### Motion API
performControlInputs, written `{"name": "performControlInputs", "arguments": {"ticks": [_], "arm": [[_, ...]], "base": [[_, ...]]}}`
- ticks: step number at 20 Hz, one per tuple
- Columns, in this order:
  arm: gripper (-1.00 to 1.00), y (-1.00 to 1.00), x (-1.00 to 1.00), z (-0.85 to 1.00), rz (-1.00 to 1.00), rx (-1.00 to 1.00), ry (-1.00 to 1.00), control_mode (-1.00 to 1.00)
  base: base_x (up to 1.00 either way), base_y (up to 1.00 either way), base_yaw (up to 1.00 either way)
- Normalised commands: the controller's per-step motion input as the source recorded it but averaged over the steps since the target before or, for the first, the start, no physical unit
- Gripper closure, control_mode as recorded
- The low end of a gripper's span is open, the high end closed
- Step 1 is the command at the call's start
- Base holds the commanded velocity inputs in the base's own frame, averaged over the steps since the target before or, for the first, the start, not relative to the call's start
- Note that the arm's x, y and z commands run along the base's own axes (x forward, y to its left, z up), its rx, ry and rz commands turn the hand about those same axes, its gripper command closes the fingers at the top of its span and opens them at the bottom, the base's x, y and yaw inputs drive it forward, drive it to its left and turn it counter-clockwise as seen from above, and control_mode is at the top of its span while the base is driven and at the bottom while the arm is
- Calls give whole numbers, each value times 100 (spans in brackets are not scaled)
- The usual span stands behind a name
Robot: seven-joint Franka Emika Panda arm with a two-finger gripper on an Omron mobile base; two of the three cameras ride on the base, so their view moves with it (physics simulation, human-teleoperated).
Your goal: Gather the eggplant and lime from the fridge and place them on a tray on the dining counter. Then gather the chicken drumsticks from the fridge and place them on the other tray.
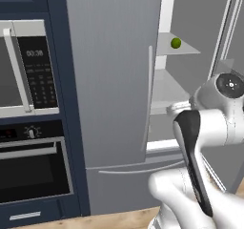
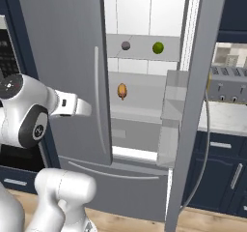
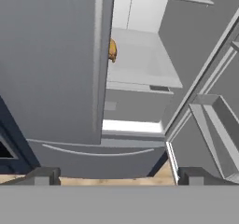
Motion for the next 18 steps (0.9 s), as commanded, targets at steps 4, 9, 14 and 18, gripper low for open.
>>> {"name": "performControlInputs", "arguments": {"ticks": [4, 9, 14, 18], "arm": [[-100, 29, 39, -1, -10, 0, -13, -100], [-100, 6, 29, 0, -1, 1, -1, -100], [-100, 15, 50, 0, 0, 1, 0, -100], [-100, 22, 45, -1, -1, 0, 0, -100]], "base": [[0, 0, 0], [0, 0, 0], [0, 0, 0], [0, 0, 0]]}}
